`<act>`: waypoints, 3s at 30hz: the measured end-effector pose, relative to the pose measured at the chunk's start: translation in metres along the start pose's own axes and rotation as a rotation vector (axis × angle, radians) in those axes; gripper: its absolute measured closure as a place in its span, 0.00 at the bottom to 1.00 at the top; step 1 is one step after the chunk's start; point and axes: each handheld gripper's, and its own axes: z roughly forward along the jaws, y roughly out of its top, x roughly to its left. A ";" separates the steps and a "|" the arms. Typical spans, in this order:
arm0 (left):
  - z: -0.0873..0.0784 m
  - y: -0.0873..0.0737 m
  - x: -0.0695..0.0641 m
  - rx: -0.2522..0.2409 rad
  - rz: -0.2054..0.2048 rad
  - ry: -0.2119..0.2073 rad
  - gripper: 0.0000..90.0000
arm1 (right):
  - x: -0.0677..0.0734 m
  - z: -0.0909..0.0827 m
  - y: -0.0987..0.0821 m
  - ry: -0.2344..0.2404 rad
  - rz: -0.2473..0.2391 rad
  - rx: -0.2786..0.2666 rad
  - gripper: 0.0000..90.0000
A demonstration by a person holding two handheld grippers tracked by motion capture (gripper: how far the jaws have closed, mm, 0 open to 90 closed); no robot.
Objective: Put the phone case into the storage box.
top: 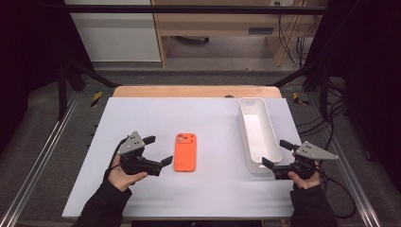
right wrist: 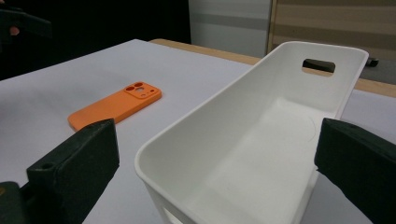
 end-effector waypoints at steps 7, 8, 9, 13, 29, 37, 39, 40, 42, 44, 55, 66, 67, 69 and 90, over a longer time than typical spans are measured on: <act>0.010 0.004 -0.005 0.018 0.007 -0.014 0.00 | 0.000 0.000 0.000 0.000 0.001 0.001 0.00; 0.012 0.005 -0.006 0.021 0.009 -0.016 0.00 | 0.000 0.000 0.000 0.000 0.001 0.001 0.00; 0.014 0.006 -0.006 0.025 0.011 -0.019 0.00 | 0.000 0.000 0.000 0.001 0.000 0.001 0.00; 0.021 0.010 -0.009 0.031 0.017 -0.030 0.00 | 0.000 0.000 0.000 -0.001 0.004 0.002 0.00; 0.051 0.021 -0.022 0.056 0.033 -0.068 0.00 | 0.000 0.000 0.000 -0.001 0.003 0.002 0.00; 0.067 0.022 -0.025 0.077 0.028 -0.069 0.01 | 0.000 0.000 0.000 0.001 0.000 0.004 0.00; 0.071 0.022 -0.026 0.085 0.025 -0.070 0.01 | 0.000 0.000 0.000 0.000 0.000 0.002 0.00; 0.073 0.021 -0.026 0.092 0.026 -0.067 0.01 | 0.000 0.000 0.000 0.000 0.001 0.002 0.00; 0.076 0.020 -0.027 0.103 0.029 -0.065 0.01 | 0.000 0.000 0.000 0.000 0.003 0.002 0.00; 0.078 0.019 -0.027 0.109 0.028 -0.064 0.02 | 0.000 0.000 0.000 0.001 -0.001 0.003 0.00; 0.086 0.015 -0.031 0.144 0.030 -0.058 0.10 | 0.000 -0.001 0.000 -0.001 0.000 0.002 0.00; 0.091 0.010 -0.033 0.179 0.029 -0.047 0.28 | 0.000 0.000 0.000 0.002 -0.003 0.004 0.00; 0.092 0.009 -0.033 0.182 0.028 -0.047 0.28 | 0.000 0.000 0.000 0.002 -0.003 0.004 0.00; 0.093 0.008 -0.033 0.192 0.022 -0.045 0.32 | 0.000 0.000 0.000 0.002 -0.002 0.004 0.00; 0.107 0.001 -0.034 0.266 -0.002 -0.072 0.59 | 0.000 0.000 0.000 0.002 -0.002 0.009 0.00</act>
